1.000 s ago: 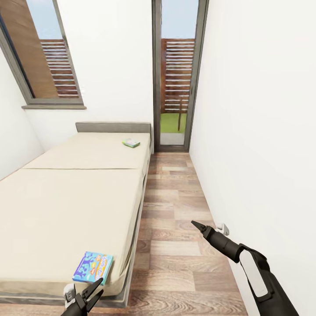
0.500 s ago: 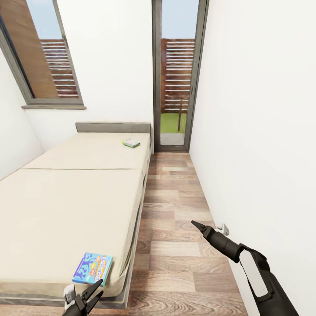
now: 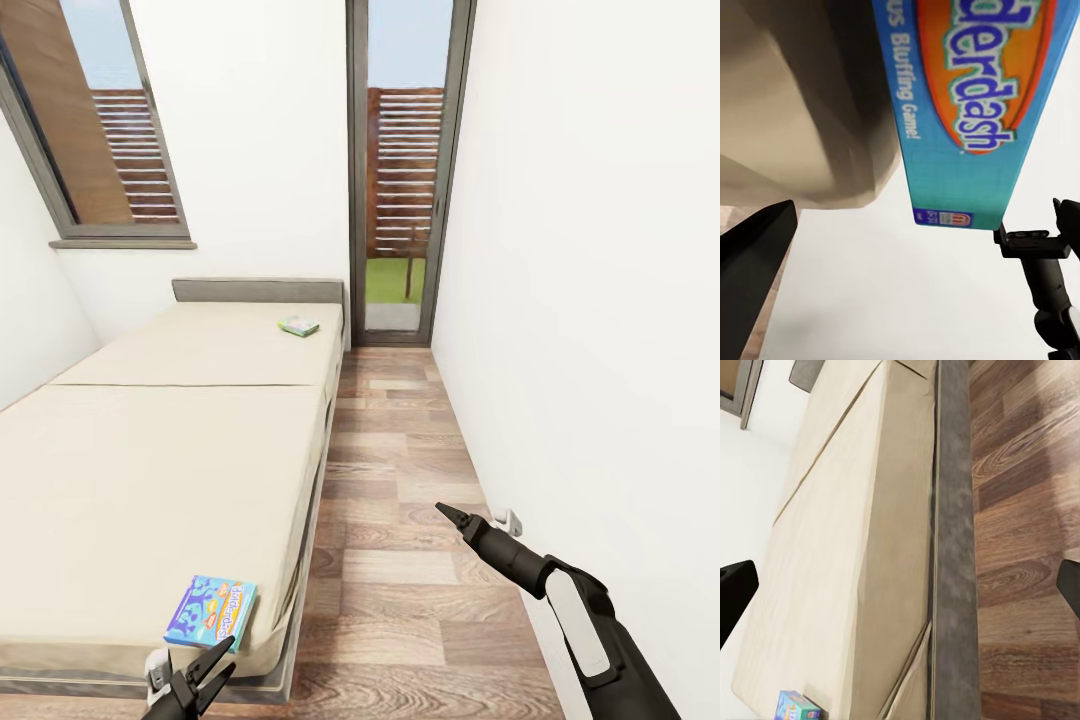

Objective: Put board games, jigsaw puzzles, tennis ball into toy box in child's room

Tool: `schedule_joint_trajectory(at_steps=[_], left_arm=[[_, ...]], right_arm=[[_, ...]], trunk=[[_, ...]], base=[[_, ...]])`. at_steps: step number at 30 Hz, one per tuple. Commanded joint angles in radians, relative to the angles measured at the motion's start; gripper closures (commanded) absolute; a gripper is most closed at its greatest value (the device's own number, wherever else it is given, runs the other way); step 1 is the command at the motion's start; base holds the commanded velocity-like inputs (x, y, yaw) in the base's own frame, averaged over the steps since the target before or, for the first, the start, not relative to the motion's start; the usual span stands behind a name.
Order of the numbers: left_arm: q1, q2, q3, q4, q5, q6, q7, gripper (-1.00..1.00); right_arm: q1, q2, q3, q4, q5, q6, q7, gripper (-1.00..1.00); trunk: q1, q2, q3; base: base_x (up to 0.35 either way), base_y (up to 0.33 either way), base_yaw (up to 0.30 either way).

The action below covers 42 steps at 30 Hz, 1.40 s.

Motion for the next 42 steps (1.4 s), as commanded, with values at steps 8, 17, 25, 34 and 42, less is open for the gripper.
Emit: schedule_joint_trajectory(at_steps=[8,17,25,34,42], left_arm=[[-0.037,0.0,0.005,0.0,0.006,0.003,-0.001,-1.0],[-0.036,0.0,0.006,0.0,0.006,0.003,-0.001,-1.0],[-0.036,0.001,0.006,0.0,0.006,0.003,-0.001,-1.0],[-0.036,0.001,0.006,0.0,0.006,0.003,-0.002,-1.0],[-0.036,0.001,0.006,0.0,0.006,0.003,-0.003,-1.0]], right_arm=[[-0.001,0.0,-0.002,0.0,-0.004,0.007,0.001,-1.0],[-0.001,-0.001,-0.002,0.0,-0.004,0.007,0.001,-1.0],[-0.001,-0.001,-0.002,0.0,-0.004,0.007,0.001,-1.0],[-0.001,-0.001,-0.002,0.0,-0.004,0.007,0.001,-1.0],[-0.001,-0.001,-0.002,0.0,-0.004,0.007,0.001,-1.0]], trunk=[[0.0,0.0,-0.001],[0.0,0.0,-0.001],[0.0,0.0,-0.001],[0.0,0.0,-0.001],[-0.004,0.007,0.002]], base=[[0.0,0.0,0.0],[0.0,0.0,0.0],[0.0,0.0,0.0],[0.0,0.0,0.0],[0.0,0.0,0.0]])
